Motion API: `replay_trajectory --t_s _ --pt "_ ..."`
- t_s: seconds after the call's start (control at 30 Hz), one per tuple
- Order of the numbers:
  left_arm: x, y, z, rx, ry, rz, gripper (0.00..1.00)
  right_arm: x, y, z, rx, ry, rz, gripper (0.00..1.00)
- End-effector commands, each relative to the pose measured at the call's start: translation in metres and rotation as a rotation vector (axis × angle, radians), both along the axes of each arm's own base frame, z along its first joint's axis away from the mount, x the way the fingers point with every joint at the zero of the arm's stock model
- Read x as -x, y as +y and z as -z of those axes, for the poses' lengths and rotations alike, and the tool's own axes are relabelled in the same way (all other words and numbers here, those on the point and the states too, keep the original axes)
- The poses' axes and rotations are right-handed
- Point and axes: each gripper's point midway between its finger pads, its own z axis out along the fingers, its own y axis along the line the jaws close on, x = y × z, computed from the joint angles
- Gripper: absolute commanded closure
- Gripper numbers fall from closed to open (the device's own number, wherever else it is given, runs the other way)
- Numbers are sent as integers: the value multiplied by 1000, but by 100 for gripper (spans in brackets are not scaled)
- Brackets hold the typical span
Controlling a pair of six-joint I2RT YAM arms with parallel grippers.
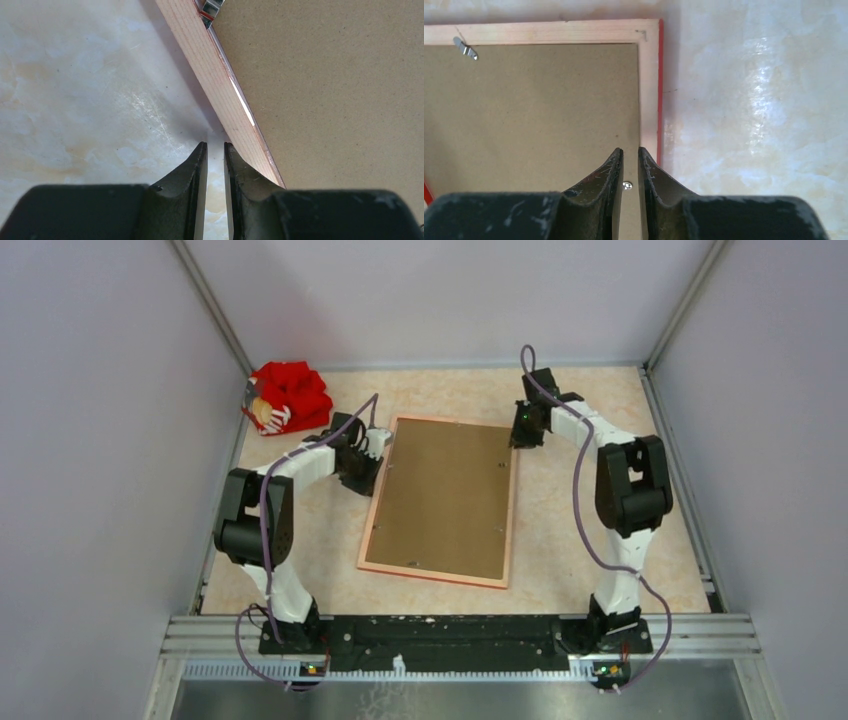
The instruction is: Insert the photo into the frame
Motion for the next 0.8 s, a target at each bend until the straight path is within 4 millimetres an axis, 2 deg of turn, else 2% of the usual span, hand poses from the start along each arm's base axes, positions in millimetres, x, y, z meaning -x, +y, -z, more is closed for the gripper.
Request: replay_trajectory --t_s 0.0,0.3,0.37,0.53,0.6,0.77 --pt "-10 -16 -26 71 -54 31 75 -27 1 -9 1 -58 31 84" --pt "-7 -17 -28 75 -50 41 75 -27 0 29 33 34 35 87" --pt "-7 -17 -32 78 -52 45 75 -27 0 28 35 35 33 88" --pt "-6 -19 -40 90 -60 58 75 -37 3 1 19 -29 29 89" --pt "-5 -19 -40 90 -54 63 75 -40 11 -12 -13 -36 3 88" --pt "-4 -17 -47 99 -57 75 75 -38 32 -55 -62 -148 -55 78"
